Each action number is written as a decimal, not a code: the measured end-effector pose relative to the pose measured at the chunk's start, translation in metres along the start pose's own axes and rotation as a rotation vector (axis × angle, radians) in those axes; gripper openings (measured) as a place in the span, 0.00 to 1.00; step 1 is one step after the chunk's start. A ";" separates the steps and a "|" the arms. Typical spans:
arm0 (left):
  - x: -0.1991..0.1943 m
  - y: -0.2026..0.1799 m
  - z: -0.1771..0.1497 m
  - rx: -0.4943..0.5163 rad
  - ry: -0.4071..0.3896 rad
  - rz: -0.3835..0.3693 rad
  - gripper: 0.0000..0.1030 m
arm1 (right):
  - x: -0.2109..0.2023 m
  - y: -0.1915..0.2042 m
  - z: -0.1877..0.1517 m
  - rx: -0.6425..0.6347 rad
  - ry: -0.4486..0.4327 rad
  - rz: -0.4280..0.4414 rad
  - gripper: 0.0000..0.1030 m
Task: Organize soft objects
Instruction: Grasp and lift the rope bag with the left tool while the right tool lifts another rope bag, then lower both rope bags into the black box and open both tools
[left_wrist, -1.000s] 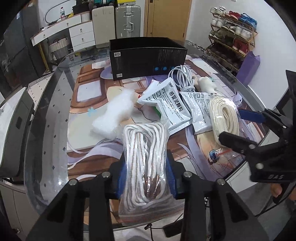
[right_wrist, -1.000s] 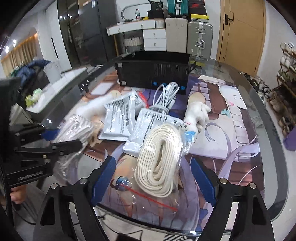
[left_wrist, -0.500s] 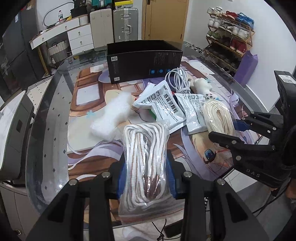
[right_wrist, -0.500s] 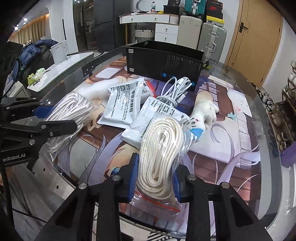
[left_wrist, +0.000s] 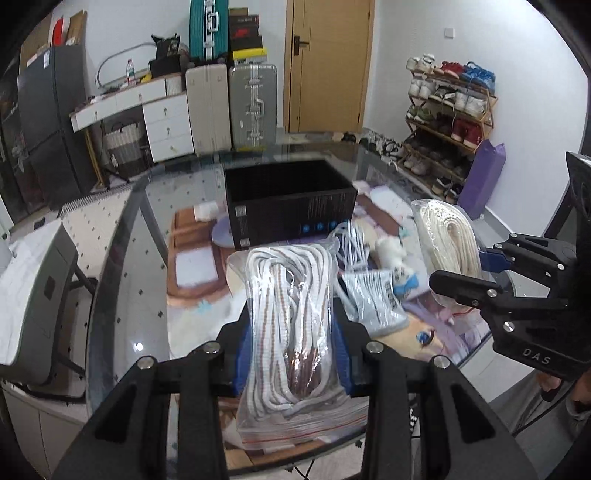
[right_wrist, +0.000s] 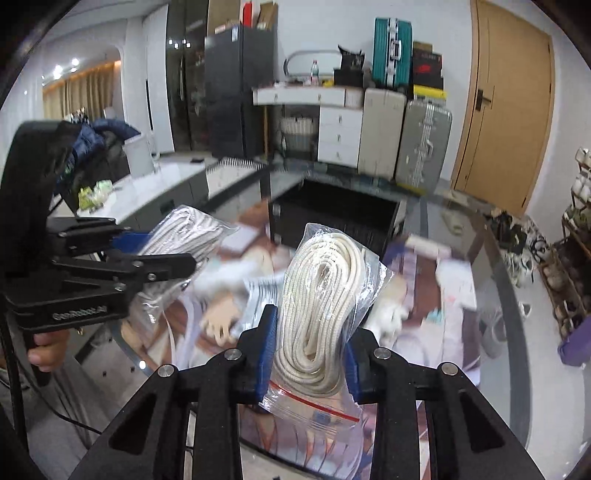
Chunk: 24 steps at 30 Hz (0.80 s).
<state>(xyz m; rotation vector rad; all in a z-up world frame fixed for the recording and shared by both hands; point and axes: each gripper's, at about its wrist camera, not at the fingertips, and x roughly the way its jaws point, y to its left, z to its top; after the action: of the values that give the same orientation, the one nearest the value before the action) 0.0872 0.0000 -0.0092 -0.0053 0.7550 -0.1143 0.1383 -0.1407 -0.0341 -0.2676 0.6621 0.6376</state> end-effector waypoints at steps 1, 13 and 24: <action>-0.003 0.000 0.006 0.009 -0.025 0.016 0.35 | -0.003 -0.002 0.007 0.001 -0.016 0.002 0.31; 0.006 0.015 0.078 -0.006 -0.220 0.053 0.35 | 0.014 -0.028 0.090 0.008 -0.119 -0.020 0.31; 0.073 0.045 0.120 -0.101 -0.204 0.042 0.35 | 0.097 -0.062 0.144 0.091 -0.123 0.010 0.31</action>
<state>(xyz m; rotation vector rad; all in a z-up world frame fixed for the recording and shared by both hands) 0.2261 0.0324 0.0265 -0.0963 0.5560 -0.0348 0.3064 -0.0831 0.0158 -0.1395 0.5727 0.6271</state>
